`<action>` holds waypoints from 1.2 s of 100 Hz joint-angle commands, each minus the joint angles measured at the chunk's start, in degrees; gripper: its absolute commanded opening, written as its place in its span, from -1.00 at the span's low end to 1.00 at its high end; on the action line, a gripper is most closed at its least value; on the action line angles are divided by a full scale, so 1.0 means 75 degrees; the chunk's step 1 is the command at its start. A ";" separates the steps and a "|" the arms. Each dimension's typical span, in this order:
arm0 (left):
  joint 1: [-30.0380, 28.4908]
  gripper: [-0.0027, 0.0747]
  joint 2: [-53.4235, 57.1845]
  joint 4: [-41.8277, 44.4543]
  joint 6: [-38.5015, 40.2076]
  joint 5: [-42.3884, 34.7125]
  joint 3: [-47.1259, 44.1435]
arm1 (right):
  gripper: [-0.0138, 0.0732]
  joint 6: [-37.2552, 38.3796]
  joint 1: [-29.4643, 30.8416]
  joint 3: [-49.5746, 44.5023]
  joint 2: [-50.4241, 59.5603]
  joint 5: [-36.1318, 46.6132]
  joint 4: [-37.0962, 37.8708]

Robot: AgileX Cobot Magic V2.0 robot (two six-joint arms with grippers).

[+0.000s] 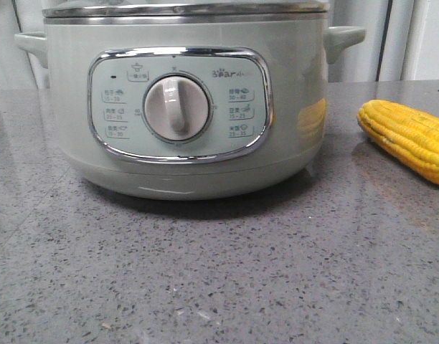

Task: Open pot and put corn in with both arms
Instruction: 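Grasp the glass lid's knob with the left gripper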

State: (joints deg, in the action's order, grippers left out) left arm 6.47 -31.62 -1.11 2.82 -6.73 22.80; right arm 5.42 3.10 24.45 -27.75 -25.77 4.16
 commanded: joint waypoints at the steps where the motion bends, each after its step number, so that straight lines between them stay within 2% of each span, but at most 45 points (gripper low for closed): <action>1: 0.0610 0.05 -0.0368 0.0076 0.0011 -0.0800 0.0466 | -0.83 -0.0003 -0.0012 0.0282 -0.0089 0.0530 0.0006; 10: 0.1303 0.34 -0.0812 0.0260 0.0011 -0.0959 0.0723 | -0.83 -0.0003 -0.0012 0.0282 -0.0089 0.0530 0.0006; 17: 0.1864 0.47 -0.1172 0.0260 0.0011 -0.1136 0.0944 | -0.83 -0.0003 -0.0012 0.0282 -0.0089 0.0530 0.0006; 41: 0.3719 0.44 -0.2546 0.0260 0.0011 -0.1436 0.1815 | -0.83 -0.0003 -0.0012 0.0282 -0.0089 0.0530 0.0006; 58: 0.4629 0.44 -0.3799 0.0260 0.0011 -0.2154 0.2436 | -0.83 -0.0003 -0.0012 0.0268 -0.0089 0.0499 0.0006; 97: 0.4795 0.44 -0.6009 0.0260 0.0011 -0.2489 0.3817 | -0.83 -0.0003 -0.0012 0.0268 -0.0089 0.0449 0.0006; 120: 0.4360 0.44 -0.6611 0.0227 0.0011 -0.2506 0.4196 | -0.83 -0.0003 -0.0012 0.0268 -0.0089 0.0363 0.0006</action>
State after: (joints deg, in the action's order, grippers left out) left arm 40.50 -82.05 1.03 2.82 -20.70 51.75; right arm 5.42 3.10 24.45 -27.79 -26.38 4.16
